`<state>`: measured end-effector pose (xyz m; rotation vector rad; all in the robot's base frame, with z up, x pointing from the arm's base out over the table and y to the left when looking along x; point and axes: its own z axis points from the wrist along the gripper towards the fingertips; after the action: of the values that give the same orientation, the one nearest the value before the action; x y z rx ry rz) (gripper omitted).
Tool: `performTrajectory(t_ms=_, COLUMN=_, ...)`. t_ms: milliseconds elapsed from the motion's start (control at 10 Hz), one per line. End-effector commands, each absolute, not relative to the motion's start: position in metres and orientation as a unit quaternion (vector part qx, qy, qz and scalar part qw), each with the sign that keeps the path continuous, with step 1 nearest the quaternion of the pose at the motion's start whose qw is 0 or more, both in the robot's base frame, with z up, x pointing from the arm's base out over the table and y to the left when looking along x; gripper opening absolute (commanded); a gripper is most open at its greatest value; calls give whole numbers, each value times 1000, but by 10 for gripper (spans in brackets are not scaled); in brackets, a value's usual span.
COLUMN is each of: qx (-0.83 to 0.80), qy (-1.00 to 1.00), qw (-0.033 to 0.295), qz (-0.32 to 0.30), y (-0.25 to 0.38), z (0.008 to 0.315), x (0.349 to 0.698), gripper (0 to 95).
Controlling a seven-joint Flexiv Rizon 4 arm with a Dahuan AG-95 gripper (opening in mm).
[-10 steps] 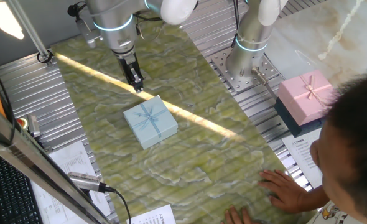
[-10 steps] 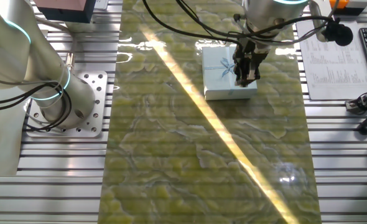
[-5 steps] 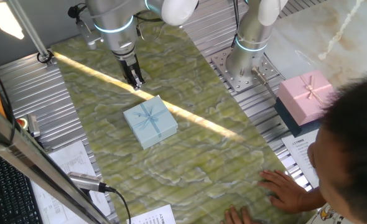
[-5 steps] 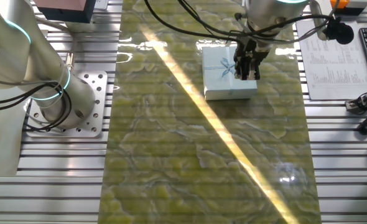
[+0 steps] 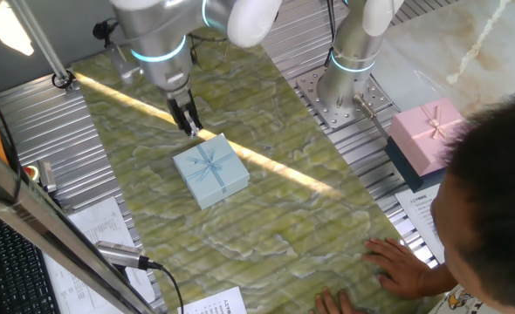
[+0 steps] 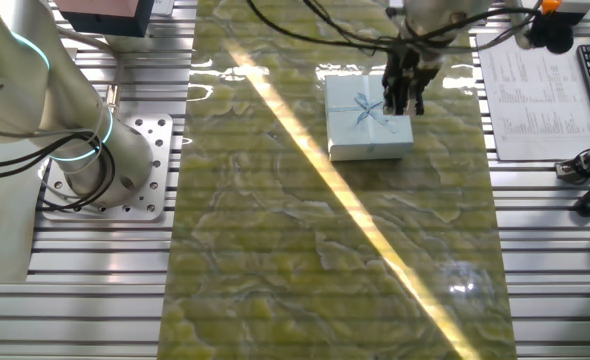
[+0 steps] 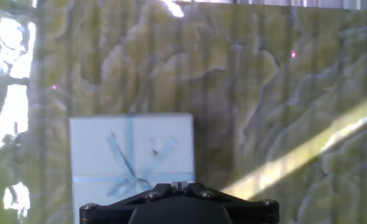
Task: Open a box
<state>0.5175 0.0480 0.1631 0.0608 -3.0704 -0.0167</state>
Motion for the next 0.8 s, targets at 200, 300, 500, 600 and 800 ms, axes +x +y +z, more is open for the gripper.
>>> performTrajectory(t_ms=200, qx=22, qy=-999, qw=37, qz=-4, y=73, z=156, x=523, gripper=0)
performTrajectory(t_ms=300, qx=25, qy=-999, qw=38, qz=-4, y=77, z=155, x=526, gripper=0)
performTrajectory(t_ms=500, qx=34, qy=-998, qw=45, qz=-2, y=84, z=141, x=528, gripper=0)
performTrajectory(t_ms=600, qx=37, qy=-998, qw=48, qz=-2, y=85, z=132, x=529, gripper=0)
performTrajectory(t_ms=800, qx=40, qy=-998, qw=44, qz=-2, y=84, z=114, x=532, gripper=0)
